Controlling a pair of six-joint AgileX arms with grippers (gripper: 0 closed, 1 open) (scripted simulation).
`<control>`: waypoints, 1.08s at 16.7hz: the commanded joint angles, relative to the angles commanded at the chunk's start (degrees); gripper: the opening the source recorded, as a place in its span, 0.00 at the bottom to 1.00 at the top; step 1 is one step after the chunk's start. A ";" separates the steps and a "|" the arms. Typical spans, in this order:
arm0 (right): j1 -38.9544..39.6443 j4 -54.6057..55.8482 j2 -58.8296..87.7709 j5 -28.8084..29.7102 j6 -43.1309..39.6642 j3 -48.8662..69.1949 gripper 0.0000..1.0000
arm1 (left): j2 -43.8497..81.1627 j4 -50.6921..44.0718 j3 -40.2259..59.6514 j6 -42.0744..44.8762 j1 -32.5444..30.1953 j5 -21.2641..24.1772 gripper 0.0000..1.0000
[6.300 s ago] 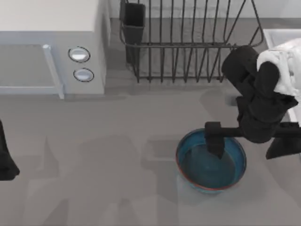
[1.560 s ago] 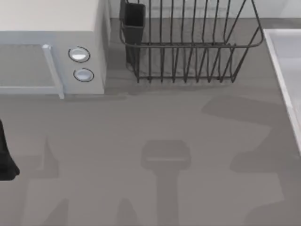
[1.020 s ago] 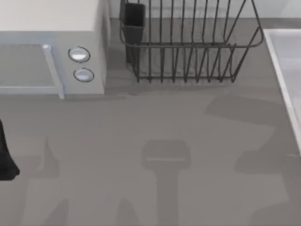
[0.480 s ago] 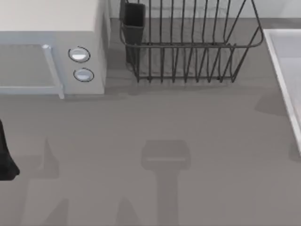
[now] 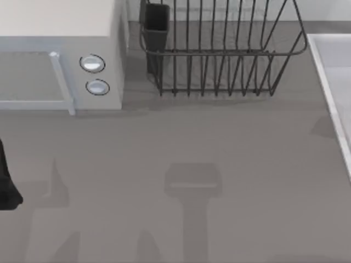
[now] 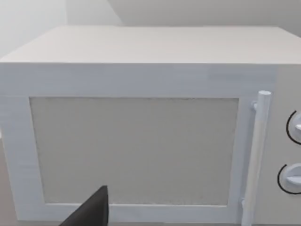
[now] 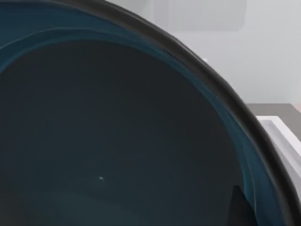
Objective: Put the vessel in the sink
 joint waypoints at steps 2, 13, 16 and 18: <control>0.00 0.00 0.00 0.00 0.00 0.00 0.00 | 0.00 0.00 0.00 0.00 0.00 0.00 1.00; 0.00 0.00 0.00 0.00 0.00 0.00 0.83 | 0.00 0.00 0.00 0.00 0.00 0.00 1.00; 0.00 0.00 0.00 0.00 0.00 0.00 1.00 | 0.00 0.00 0.00 0.00 0.00 0.00 1.00; 0.00 0.00 0.00 0.00 0.00 0.00 1.00 | 0.00 0.00 0.00 0.00 0.00 0.00 1.00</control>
